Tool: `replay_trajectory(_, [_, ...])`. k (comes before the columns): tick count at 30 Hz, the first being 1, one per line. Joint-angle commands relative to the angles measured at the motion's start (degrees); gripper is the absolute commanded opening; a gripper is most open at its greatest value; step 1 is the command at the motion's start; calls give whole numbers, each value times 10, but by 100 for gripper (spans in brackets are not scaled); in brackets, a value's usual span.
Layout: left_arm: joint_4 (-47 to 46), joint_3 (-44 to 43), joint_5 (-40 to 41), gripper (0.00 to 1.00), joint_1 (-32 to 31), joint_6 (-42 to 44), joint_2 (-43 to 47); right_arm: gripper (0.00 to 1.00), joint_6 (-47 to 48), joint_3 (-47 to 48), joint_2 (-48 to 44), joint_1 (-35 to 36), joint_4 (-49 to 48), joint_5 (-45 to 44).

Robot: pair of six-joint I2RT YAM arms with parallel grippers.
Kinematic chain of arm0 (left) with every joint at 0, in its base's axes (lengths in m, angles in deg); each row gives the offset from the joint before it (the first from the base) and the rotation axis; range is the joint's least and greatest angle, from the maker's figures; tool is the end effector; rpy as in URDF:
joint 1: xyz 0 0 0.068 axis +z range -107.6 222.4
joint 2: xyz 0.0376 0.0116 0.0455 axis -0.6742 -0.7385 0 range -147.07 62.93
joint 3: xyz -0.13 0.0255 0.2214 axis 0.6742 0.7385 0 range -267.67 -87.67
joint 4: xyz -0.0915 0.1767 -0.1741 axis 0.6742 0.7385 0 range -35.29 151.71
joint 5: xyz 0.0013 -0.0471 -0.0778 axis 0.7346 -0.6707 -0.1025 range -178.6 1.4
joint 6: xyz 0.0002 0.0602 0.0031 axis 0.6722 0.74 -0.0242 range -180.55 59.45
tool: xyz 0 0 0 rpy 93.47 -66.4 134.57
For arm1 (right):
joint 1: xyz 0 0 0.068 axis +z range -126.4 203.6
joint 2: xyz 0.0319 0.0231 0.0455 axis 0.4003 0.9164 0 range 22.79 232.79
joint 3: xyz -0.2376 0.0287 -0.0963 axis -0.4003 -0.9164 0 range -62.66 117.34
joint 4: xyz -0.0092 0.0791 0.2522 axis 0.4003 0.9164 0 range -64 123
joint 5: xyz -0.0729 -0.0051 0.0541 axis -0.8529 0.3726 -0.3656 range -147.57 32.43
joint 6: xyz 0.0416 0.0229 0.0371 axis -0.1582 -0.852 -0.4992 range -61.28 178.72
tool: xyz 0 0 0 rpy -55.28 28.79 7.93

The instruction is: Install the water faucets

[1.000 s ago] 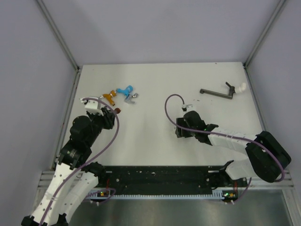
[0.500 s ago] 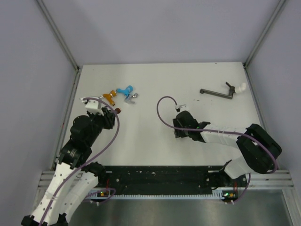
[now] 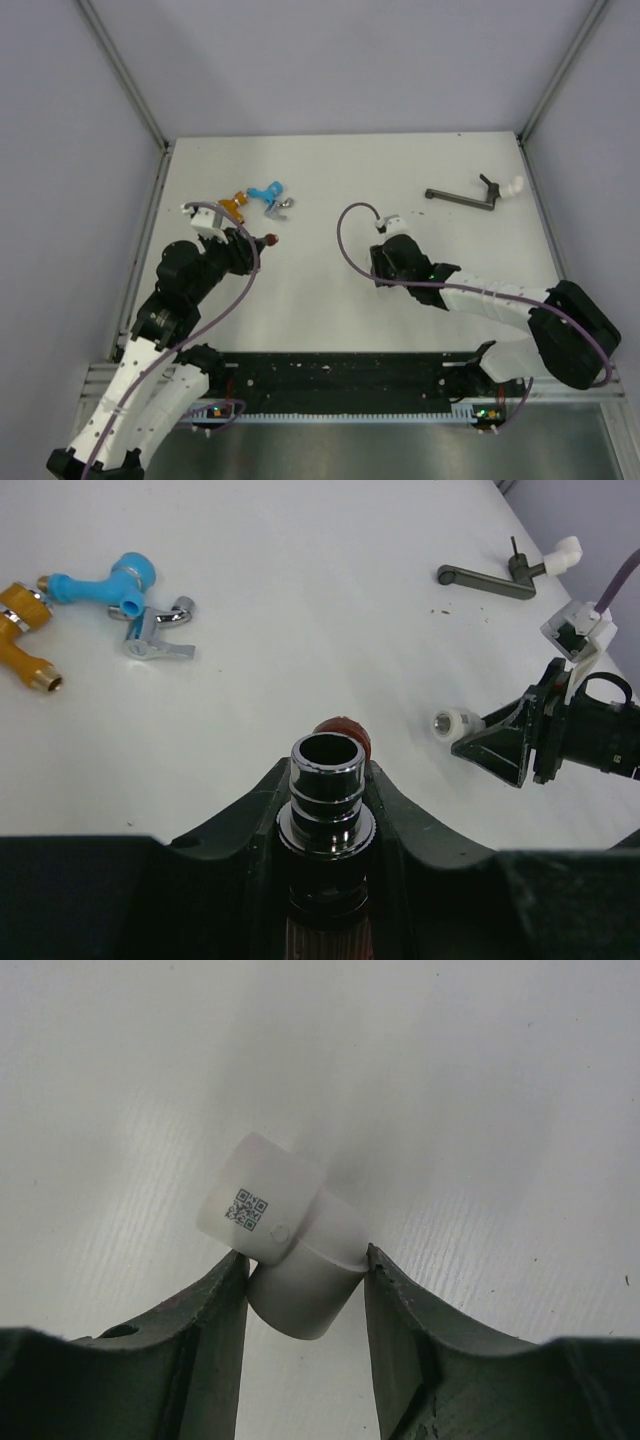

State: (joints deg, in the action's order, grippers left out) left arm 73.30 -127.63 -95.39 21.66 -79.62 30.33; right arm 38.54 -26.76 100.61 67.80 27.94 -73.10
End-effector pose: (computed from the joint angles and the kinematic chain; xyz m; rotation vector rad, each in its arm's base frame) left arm 0.1524 -0.0633 0.3157 0.1141 1.8019 -0.6045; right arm 0.2066 0.1844 0.1542 -0.3498 2.2891 0.2576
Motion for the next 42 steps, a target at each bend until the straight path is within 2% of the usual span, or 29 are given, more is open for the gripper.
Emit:
replay_trajectory(1, [-78,11,-53,0,2,-60,-10,0,41,-4,-50,8,-48,15])
replay_trajectory(4, [-75,9,-53,0,2,-67,-17,0,32,23,-18,9,37,40])
replay_trajectory(9, [-40,-18,-17,0,2,-32,-11,0,-23,30,6,13,117,89])
replay_trajectory(18, [-14,-36,10,0,1,3,-15,33,-43,72,48,17,206,95])
replay_trajectory(22, [-13,-30,17,0,2,10,-8,41,-28,100,64,18,234,99])
replay_trajectory(24, [-12,-30,20,0,1,15,-7,48,-25,112,67,18,244,97])
replay_trajectory(31, [-14,-26,17,0,1,17,-4,53,-42,131,94,20,263,73])
replay_trajectory(42, [-20,-22,7,0,2,12,-1,55,-111,93,84,55,210,-29])
